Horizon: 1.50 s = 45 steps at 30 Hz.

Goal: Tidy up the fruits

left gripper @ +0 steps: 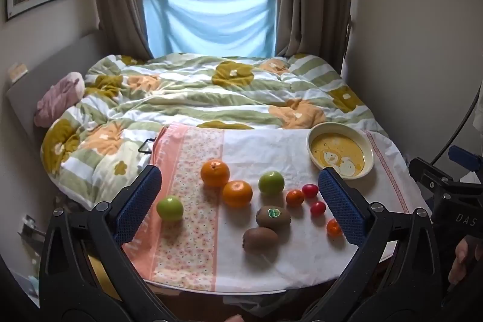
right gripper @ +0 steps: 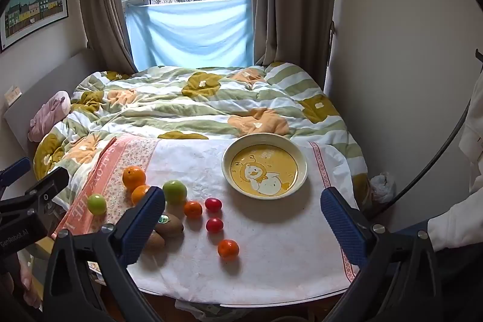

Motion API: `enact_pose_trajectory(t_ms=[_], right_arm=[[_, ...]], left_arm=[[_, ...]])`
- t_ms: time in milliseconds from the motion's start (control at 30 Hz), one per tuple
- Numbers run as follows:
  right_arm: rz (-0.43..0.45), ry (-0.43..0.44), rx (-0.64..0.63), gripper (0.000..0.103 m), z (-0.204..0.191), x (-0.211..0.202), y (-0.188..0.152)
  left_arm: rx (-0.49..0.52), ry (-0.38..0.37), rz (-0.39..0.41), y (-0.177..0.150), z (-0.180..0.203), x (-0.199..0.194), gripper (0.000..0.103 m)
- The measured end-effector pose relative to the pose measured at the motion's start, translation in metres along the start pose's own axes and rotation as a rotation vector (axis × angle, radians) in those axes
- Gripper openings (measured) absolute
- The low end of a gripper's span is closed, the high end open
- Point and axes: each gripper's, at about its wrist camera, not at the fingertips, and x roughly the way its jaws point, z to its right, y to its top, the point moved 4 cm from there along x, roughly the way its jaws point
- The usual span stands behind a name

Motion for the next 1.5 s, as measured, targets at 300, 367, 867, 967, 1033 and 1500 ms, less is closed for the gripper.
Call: enact_pose_trajectory(t_ms=[300, 367, 867, 967, 1033, 1500], right_arm=[[0.012, -0.010, -0.001, 0.103, 0.0001, 0.0004, -0.0014], [0.009, -0.005, 0.004, 0.103, 0.0005, 0.0008, -0.0026], [0.000, -0.001, 0.000, 0.103, -0.0004, 0.0005, -0.0022], [0.000, -0.001, -0.001, 0.103, 0.0000, 0.0007, -0.0017], [0.001, -0.001, 0.000, 0.103, 0.0002, 0.0004, -0.0016], [0.002, 0.002, -0.001, 0.103, 0.0002, -0.0007, -0.0008]], left_arm=[[-0.001, 0.011, -0.007, -0.0029, -0.0042, 0.0033, 0.103], [0.000, 0.013, -0.010, 0.0010, -0.0054, -0.0002, 0.103], [-0.006, 0.021, -0.019, -0.0001, -0.0034, 0.0045, 0.103], [-0.005, 0.022, -0.019, 0.0006, -0.0028, 0.0047, 0.103], [-0.004, 0.022, -0.017, 0.0008, -0.0029, 0.0057, 0.103], [0.005, 0.021, -0.006, 0.0010, -0.0008, 0.0020, 0.103]])
